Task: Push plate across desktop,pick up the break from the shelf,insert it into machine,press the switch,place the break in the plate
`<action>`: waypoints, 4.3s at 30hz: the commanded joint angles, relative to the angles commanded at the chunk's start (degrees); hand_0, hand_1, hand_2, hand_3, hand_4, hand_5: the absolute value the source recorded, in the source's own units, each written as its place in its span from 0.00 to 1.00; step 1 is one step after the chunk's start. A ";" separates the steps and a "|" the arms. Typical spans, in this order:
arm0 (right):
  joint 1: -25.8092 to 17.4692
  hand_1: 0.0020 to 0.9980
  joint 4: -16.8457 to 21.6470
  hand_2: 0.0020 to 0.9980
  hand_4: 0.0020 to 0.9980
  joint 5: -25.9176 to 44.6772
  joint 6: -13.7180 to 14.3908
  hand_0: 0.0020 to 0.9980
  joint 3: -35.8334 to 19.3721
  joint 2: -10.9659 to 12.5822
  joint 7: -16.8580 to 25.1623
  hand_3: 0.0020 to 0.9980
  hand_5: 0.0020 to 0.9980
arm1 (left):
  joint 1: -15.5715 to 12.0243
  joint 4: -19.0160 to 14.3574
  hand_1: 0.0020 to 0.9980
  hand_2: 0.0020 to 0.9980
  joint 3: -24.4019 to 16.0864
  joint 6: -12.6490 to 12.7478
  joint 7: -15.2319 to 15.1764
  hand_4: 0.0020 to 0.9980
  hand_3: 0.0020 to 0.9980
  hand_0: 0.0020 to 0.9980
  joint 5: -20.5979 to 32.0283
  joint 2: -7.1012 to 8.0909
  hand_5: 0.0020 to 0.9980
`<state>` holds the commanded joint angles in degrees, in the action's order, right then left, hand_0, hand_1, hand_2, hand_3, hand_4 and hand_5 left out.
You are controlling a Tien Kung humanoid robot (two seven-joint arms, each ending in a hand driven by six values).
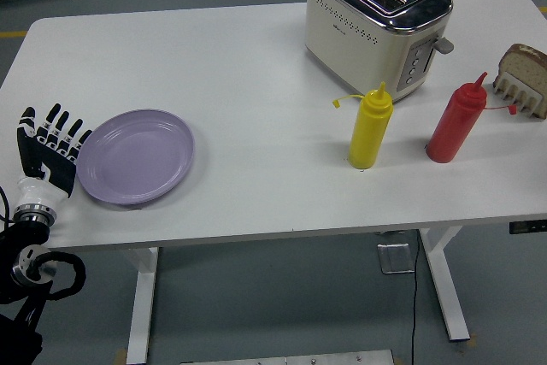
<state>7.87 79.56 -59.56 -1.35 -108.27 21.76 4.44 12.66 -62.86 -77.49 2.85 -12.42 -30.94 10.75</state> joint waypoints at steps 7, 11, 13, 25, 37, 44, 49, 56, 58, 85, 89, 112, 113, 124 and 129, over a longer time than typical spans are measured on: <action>1.31 0.89 -1.06 0.88 0.74 -12.04 -0.82 0.94 3.49 2.11 -0.87 0.87 0.25 | 0.90 0.83 0.93 1.00 1.72 -0.26 0.11 0.68 0.92 0.88 0.52 -0.27 1.00; 2.81 0.90 -2.10 0.90 0.76 -20.45 -1.88 0.95 6.43 3.52 -1.81 0.88 0.24 | 1.58 1.42 0.93 0.99 2.95 -0.35 0.12 0.68 0.92 0.88 0.97 -0.56 1.00; 3.59 0.90 -2.60 0.90 0.76 -24.29 -2.60 0.95 7.97 4.16 -2.36 0.88 0.24 | 1.96 1.70 0.93 0.99 3.69 -0.38 0.12 0.68 0.92 0.88 1.19 -0.78 1.00; 8.73 0.91 -6.35 0.91 0.76 -41.89 -4.09 0.96 16.34 5.98 -5.31 0.90 0.26 | 4.51 3.18 0.93 0.99 8.66 -0.55 0.12 0.68 0.92 0.88 2.44 -2.83 1.00; 15.12 0.88 -12.33 0.89 0.74 -50.17 -0.89 0.91 24.39 5.52 -8.36 0.89 0.25 | 8.21 4.66 0.93 0.99 15.12 -0.98 0.18 0.68 0.91 0.88 4.20 -5.23 1.00; 17.88 0.80 -15.01 0.81 0.75 -54.48 0.53 0.82 26.84 5.33 -9.82 0.83 0.26 | 9.76 4.71 0.93 0.99 18.11 -1.09 0.17 0.68 0.91 0.88 4.98 -6.34 1.00; 19.99 0.73 -17.24 0.72 0.74 -58.32 0.65 0.71 28.77 5.50 -11.35 0.78 0.26 | 10.84 4.60 0.93 0.99 19.89 -1.26 0.19 0.68 0.91 0.88 5.69 -7.13 1.00; 21.53 0.66 -19.12 0.65 0.74 -60.88 0.29 0.62 30.17 5.72 -12.90 0.72 0.25 | 11.96 4.59 0.93 0.99 21.90 -1.94 0.43 0.68 0.91 0.88 6.62 -7.82 1.00; 21.97 0.58 -19.74 0.59 0.72 -61.57 0.41 0.51 30.62 5.73 -13.19 0.68 0.24 | 12.30 4.72 0.93 0.99 22.56 -2.14 0.51 0.68 0.91 0.88 6.92 -8.06 1.00; 22.77 0.36 -20.90 0.44 0.40 -61.26 8.82 0.19 31.90 6.38 -8.42 0.51 0.04 | 7.58 -2.62 0.92 0.99 8.02 1.41 -0.95 0.68 0.91 0.87 3.44 -7.39 1.00; 22.51 0.33 -20.01 0.42 0.36 -61.10 10.22 0.18 31.63 6.87 -8.01 0.50 0.02 | 6.28 -5.16 0.91 0.98 3.68 1.65 -1.00 0.68 0.90 0.87 2.91 -6.86 1.00; 32.05 0.32 -7.17 0.41 0.33 -57.44 15.98 0.18 35.04 8.53 -6.44 0.50 0.00 | 0.14 -13.96 0.90 0.97 -5.76 1.64 -0.14 0.68 0.89 0.86 2.91 -4.25 1.00; 33.18 0.32 -7.21 0.41 0.33 -56.88 16.01 0.18 35.66 8.32 -6.45 0.50 0.00 | -0.28 -14.17 0.90 0.97 -6.04 1.61 -0.08 0.68 0.89 0.86 3.11 -4.11 1.00; 44.15 0.31 -10.93 0.41 0.32 -51.88 15.85 0.18 43.88 3.61 -6.58 0.50 0.00 | -4.89 -15.42 0.90 0.97 -9.40 1.41 0.22 0.68 0.88 0.86 5.44 -2.80 1.00; 48.97 0.31 -15.61 0.41 0.32 -51.04 15.88 0.19 48.51 0.05 -6.12 0.50 0.00 | -5.69 -15.44 0.90 0.97 -9.79 1.44 0.24 0.68 0.88 0.85 5.52 -2.52 1.00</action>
<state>56.83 63.95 -110.60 14.53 -59.75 21.81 -1.68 6.97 -78.29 -87.28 4.29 -12.18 -25.43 8.22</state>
